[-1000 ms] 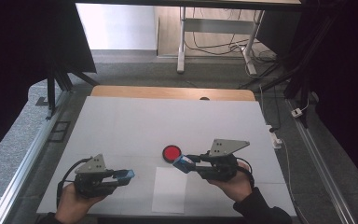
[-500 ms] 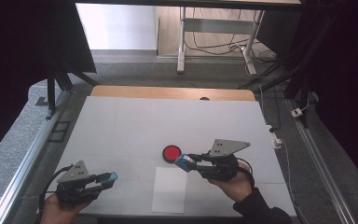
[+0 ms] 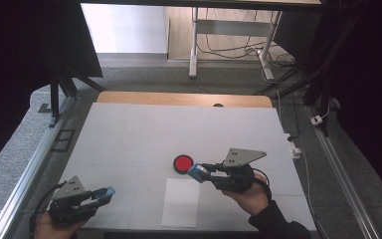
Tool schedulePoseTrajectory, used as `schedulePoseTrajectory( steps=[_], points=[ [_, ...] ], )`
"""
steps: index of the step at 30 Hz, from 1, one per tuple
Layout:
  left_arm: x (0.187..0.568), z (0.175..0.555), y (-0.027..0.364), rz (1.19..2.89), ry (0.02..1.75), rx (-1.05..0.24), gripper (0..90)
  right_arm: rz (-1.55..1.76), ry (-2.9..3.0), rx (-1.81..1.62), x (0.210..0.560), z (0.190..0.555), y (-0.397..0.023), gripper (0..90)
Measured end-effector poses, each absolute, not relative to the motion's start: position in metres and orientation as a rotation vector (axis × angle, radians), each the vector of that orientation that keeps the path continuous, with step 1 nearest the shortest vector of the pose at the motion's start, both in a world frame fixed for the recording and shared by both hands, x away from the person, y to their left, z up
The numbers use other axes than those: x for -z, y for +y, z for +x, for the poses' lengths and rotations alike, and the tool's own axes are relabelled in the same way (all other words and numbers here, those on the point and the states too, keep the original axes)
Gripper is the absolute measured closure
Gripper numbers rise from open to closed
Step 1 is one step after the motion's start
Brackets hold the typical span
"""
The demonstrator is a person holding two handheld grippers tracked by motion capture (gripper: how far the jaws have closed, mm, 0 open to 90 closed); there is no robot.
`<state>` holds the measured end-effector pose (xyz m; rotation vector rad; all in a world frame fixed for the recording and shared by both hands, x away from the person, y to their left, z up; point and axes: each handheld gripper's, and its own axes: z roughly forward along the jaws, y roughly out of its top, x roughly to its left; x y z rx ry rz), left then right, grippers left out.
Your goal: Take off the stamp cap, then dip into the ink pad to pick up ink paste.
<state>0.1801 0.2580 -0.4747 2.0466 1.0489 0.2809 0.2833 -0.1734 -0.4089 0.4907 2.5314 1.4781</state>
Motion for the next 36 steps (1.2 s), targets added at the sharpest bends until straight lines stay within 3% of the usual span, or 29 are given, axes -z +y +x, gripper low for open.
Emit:
schedulePoseTrajectory(
  steps=[36],
  points=[
    [0.477, 0.182, 0.261, 2.040, 1.063, -0.201, 67.6, 0.519, 2.565, -1.400, 0.416, 0.310, -0.148, 71.4]
  ],
)
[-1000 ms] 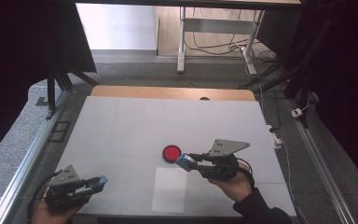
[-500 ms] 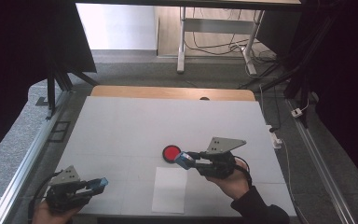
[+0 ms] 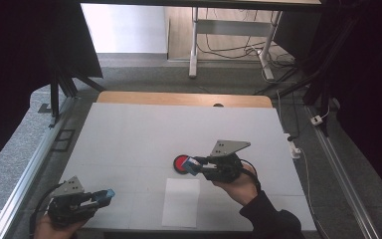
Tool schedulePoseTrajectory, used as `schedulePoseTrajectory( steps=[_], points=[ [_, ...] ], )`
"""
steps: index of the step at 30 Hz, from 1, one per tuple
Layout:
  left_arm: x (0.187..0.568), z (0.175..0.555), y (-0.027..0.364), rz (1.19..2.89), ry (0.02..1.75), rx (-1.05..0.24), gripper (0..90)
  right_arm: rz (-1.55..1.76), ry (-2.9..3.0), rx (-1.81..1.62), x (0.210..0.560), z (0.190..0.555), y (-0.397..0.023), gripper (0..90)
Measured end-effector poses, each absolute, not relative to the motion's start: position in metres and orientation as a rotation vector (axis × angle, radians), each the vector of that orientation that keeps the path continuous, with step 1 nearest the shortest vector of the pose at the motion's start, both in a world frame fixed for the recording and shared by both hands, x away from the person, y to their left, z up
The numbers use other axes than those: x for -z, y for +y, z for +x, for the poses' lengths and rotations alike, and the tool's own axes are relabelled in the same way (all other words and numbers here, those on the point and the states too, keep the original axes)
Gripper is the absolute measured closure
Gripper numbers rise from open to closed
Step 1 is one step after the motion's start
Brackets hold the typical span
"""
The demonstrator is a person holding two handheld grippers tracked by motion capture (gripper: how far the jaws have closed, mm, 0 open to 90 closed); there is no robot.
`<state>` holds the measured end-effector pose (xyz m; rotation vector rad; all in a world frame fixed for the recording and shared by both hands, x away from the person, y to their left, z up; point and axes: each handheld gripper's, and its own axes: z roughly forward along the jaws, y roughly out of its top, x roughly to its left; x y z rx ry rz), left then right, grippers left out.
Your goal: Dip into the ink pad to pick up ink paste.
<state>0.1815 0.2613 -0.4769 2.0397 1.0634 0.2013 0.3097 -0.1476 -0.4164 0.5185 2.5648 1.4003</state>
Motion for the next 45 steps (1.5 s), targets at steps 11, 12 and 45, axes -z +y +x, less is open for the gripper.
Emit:
schedulePoseTrajectory(
  steps=[11, 12, 45],
  points=[
    [0.477, 0.181, 0.261, 2.043, 1.060, -0.211, 67.6, 0.550, 2.565, -1.373, 0.419, 0.323, -0.139, 71.4],
    [0.477, 0.181, 0.261, 2.043, 1.061, -0.213, 67.6, 0.547, 2.567, -1.366, 0.419, 0.324, -0.138, 71.5],
    [0.477, 0.181, 0.260, 2.048, 1.045, -0.208, 67.6, 0.578, 2.641, -1.103, 0.449, 0.368, -0.109, 71.5]
  ],
)
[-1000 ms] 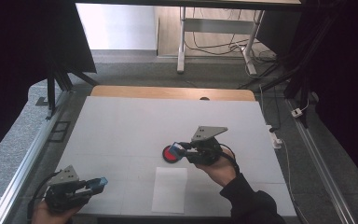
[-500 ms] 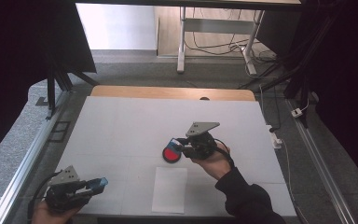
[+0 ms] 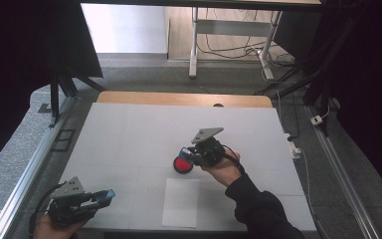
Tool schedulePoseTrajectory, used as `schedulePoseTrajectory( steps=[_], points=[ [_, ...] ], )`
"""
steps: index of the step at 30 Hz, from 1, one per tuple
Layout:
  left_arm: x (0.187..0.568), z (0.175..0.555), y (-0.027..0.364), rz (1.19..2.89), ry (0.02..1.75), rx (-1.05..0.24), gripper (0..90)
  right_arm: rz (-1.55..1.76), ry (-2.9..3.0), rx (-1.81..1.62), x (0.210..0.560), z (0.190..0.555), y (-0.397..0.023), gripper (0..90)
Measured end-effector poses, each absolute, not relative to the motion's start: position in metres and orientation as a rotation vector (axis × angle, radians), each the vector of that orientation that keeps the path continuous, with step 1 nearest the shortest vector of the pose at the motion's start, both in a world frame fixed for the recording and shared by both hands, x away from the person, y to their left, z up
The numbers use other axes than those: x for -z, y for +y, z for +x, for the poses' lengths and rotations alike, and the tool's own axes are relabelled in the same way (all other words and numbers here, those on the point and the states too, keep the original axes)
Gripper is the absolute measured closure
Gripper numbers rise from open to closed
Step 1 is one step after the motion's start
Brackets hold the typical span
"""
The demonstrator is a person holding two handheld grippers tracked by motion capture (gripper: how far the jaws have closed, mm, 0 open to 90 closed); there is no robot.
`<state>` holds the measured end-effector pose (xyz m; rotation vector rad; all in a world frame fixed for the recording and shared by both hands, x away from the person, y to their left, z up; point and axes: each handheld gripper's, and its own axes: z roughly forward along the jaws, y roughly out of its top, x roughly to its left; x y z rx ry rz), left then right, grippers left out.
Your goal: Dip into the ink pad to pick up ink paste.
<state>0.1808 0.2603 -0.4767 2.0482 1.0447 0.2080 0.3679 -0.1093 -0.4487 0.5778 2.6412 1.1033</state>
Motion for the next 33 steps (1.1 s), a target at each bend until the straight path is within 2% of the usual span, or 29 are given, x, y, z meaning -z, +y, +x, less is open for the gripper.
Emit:
schedulePoseTrajectory(
  steps=[33],
  points=[
    [0.477, 0.180, 0.261, 2.048, 1.040, -0.206, 67.6, 0.586, 2.742, -0.959, 0.478, 0.382, -0.089, 71.5]
  ],
)
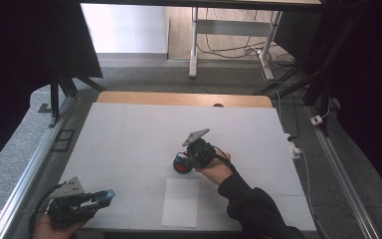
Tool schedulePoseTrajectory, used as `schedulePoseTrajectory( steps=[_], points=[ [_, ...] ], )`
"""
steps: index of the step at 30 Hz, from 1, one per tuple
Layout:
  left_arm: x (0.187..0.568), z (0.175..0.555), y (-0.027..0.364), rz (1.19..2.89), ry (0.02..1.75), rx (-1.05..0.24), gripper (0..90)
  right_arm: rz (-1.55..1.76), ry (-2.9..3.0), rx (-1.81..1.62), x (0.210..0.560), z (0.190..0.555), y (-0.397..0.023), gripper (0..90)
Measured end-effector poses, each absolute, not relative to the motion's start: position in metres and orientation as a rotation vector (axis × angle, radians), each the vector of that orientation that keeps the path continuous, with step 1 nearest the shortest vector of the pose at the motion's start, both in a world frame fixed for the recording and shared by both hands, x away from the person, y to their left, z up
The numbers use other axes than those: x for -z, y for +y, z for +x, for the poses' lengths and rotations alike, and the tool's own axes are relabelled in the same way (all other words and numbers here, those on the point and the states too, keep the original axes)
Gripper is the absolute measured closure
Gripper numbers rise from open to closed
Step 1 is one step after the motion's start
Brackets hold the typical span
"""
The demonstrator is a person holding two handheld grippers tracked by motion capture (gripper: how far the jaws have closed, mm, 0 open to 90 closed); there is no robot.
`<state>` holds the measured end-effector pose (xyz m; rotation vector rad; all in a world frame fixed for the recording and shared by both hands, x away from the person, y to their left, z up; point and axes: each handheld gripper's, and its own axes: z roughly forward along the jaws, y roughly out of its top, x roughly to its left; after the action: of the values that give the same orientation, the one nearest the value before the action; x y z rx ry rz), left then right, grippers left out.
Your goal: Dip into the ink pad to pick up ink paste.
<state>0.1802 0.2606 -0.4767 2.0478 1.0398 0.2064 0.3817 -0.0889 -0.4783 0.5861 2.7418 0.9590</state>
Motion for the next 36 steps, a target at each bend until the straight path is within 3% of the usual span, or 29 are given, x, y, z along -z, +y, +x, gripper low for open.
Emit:
schedulePoseTrajectory(
  steps=[36],
  points=[
    [0.4765, 0.1801, 0.2597, 2.058, 1.033, -0.212, 67.6, 0.573, 2.721, -0.922, 0.4797, 0.3791, -0.0828, 71.7]
  ],
)
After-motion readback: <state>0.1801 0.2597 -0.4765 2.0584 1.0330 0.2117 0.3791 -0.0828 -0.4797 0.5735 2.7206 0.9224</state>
